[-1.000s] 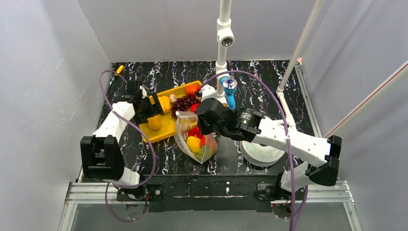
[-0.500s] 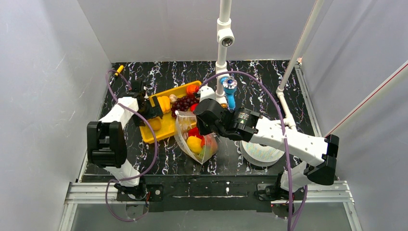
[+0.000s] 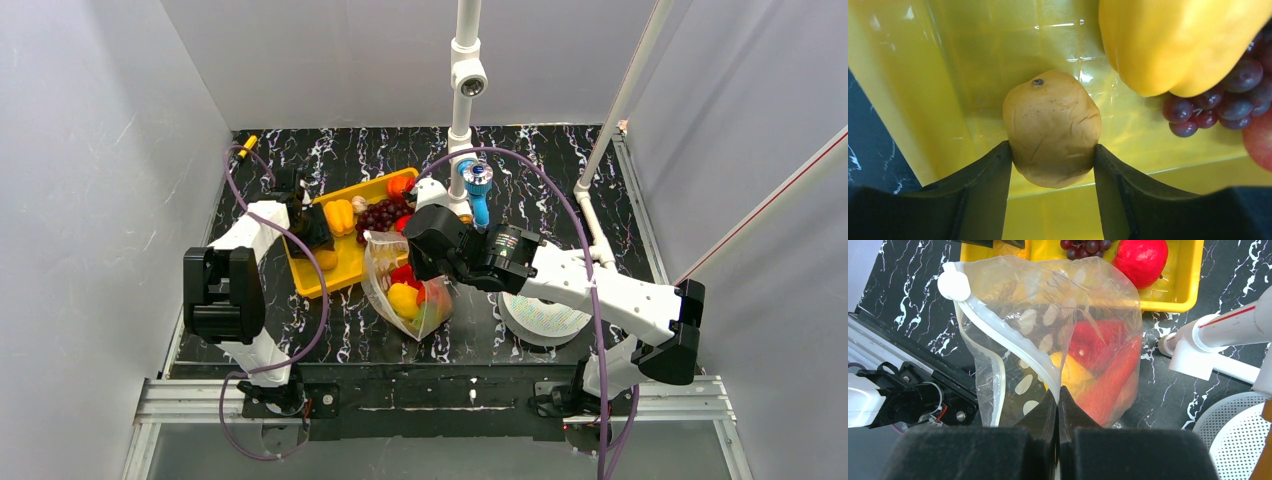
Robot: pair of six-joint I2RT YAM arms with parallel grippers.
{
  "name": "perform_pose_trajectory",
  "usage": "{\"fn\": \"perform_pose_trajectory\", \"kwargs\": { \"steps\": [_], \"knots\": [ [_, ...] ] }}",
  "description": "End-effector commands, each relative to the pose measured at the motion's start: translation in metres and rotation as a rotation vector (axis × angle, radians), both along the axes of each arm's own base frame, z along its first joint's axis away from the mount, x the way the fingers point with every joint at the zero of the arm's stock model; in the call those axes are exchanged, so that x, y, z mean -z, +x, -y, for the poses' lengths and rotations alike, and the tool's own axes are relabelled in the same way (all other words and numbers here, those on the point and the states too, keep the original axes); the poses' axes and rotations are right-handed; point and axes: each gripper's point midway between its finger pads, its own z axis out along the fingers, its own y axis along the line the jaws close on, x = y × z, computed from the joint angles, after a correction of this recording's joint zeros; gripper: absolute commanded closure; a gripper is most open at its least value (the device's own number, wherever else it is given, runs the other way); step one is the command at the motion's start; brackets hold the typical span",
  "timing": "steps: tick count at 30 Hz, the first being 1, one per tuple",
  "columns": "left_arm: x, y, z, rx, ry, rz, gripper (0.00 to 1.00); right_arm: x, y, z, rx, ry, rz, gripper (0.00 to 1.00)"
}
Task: Place the food in the zip-top bag and seal the zipper
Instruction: Pick up the fake fruit from the bin.
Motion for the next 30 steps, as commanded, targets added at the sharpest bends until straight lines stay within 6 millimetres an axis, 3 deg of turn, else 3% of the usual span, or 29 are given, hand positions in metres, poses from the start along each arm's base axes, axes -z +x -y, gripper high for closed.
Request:
{"fn": "perform_pose_trajectory", "kwargs": {
  "steps": [1, 9, 15, 22, 30],
  "knots": [
    [-0.010, -0.002, 0.002, 0.042, -0.013, 0.031, 0.60, -0.028, 0.000, -0.003, 0.011, 0.078, 0.030, 0.99],
    [-0.025, -0.011, -0.003, 0.063, 0.020, 0.085, 0.86, -0.029, -0.001, -0.002, 0.007, 0.086, 0.027, 0.99],
    [-0.058, -0.026, 0.013, 0.075, -0.053, 0.167, 0.89, -0.033, -0.002, 0.000, 0.002, 0.095, 0.034, 0.99],
    [-0.104, -0.089, 0.052, 0.083, -0.304, 0.289, 0.88, -0.033, -0.003, 0.000, -0.009, 0.118, 0.040, 0.99],
    [-0.133, -0.169, 0.064, 0.082, -0.416, 0.410, 0.87, -0.028, -0.004, -0.004, -0.021, 0.127, 0.037, 0.99]
  ]
}}
